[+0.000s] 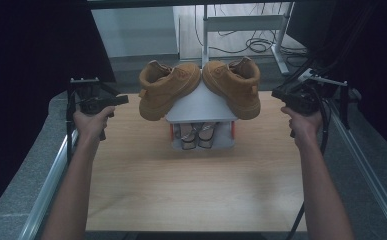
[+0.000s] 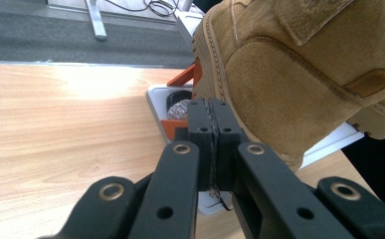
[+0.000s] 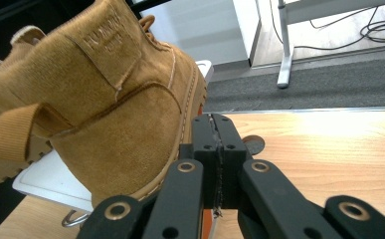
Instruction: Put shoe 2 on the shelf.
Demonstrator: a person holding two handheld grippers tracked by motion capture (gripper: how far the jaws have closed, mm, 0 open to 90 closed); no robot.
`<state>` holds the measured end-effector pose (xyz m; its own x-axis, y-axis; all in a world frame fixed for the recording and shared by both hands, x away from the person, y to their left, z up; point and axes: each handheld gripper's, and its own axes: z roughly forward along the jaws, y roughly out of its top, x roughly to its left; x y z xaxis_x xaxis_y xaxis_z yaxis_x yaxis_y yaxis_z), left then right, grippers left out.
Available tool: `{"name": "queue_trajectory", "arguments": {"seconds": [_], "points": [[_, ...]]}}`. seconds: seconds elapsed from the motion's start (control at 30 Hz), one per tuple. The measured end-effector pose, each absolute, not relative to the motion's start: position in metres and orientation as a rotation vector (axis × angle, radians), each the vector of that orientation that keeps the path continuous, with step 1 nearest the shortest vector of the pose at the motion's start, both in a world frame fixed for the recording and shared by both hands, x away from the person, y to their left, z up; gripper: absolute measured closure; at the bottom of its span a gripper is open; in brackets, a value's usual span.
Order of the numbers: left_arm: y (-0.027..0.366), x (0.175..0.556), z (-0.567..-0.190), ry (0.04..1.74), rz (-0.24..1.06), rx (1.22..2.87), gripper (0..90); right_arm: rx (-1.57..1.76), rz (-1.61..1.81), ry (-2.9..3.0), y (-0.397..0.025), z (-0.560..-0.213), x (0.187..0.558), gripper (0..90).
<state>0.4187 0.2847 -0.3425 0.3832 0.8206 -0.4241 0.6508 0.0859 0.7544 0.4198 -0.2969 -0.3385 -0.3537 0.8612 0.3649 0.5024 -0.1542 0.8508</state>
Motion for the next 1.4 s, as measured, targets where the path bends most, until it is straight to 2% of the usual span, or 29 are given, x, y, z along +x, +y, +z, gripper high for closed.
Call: {"name": "queue_trajectory", "arguments": {"seconds": [0.53,0.97,1.17,1.4], "points": [[0.263,0.431,-0.350,1.303,0.171,1.658,90.0,1.551,1.520,1.831,-0.285,-0.362,0.430,89.2],[0.255,0.434,-0.347,1.292,0.156,1.657,90.0,1.498,1.464,1.852,-0.269,-0.362,0.433,89.4],[0.238,0.435,-0.347,1.251,0.115,1.649,90.0,1.485,1.457,1.850,-0.267,-0.362,0.433,89.5],[0.225,0.438,-0.340,1.262,0.174,1.664,90.0,1.461,1.470,1.878,-0.254,-0.363,0.433,89.5]]}}
